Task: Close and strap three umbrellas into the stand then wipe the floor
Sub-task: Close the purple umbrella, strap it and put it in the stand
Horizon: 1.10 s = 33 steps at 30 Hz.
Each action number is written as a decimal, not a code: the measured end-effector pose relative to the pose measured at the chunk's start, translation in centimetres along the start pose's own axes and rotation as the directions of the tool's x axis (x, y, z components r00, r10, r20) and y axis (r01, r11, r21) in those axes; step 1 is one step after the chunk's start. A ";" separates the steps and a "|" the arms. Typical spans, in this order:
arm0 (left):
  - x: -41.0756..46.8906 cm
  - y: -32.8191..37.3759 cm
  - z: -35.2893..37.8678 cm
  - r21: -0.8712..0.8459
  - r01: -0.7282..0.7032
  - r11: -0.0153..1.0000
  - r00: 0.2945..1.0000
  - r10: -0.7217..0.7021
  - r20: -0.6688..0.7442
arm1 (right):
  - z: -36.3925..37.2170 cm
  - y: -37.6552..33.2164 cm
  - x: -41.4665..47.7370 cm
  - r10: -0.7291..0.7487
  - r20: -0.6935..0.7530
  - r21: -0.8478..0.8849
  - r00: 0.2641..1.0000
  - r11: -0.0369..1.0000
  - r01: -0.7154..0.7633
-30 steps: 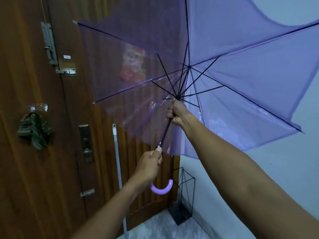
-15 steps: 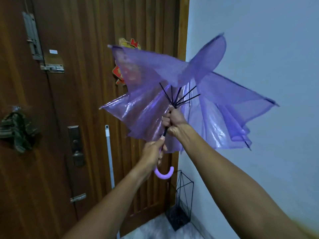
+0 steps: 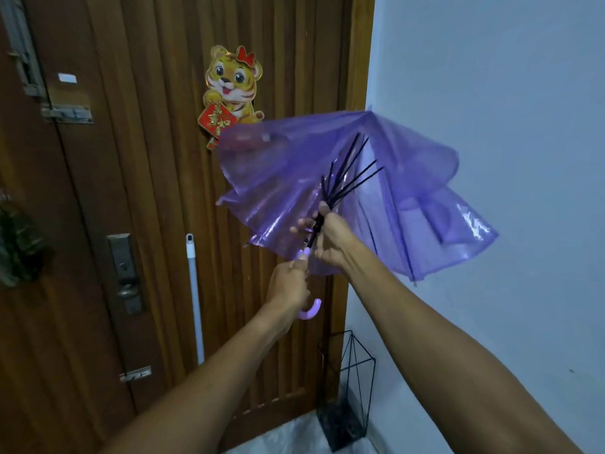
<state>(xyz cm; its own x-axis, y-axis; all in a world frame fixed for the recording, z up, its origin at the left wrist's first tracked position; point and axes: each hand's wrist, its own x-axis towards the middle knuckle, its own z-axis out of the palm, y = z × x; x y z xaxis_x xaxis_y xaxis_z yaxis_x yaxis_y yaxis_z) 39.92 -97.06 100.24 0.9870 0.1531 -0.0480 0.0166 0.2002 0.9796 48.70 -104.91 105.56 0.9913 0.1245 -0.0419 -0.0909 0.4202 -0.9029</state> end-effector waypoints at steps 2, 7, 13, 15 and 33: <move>0.7 -0.4 0.7 0.043 -0.035 0.998 0.999 0.036 -0.027 | -0.4 0.9 0.1 0.035 -0.010 0.021 0.999 0.999 -0.035; 1.5 -1.0 1.2 0.160 -0.077 0.984 0.993 0.089 -0.073 | -0.9 1.8 -0.2 0.043 -0.012 -0.028 0.999 0.999 -0.043; 3.0 -1.1 0.5 0.237 -0.143 0.961 0.988 0.153 -0.022 | -0.8 1.9 -0.6 -0.031 0.024 -0.013 0.999 0.999 0.031; 3.1 -1.3 0.1 0.220 -0.142 0.965 0.989 0.149 -0.019 | -0.6 2.3 -0.9 -0.031 0.015 -0.025 0.999 0.999 0.031; 7.1 6.1 -4.6 0.208 -0.180 0.961 0.961 0.218 -0.171 | 1.5 -2.9 -5.0 -0.343 -0.082 -0.678 0.936 0.707 0.200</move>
<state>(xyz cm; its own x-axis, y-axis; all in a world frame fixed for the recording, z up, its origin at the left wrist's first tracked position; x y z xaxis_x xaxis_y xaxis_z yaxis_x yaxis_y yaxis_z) 46.33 -90.33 105.01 0.9247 0.3566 0.1335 -0.1289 -0.0367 0.9910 43.90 -105.36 109.00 0.9666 -0.1013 0.2354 0.1981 -0.2873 -0.9371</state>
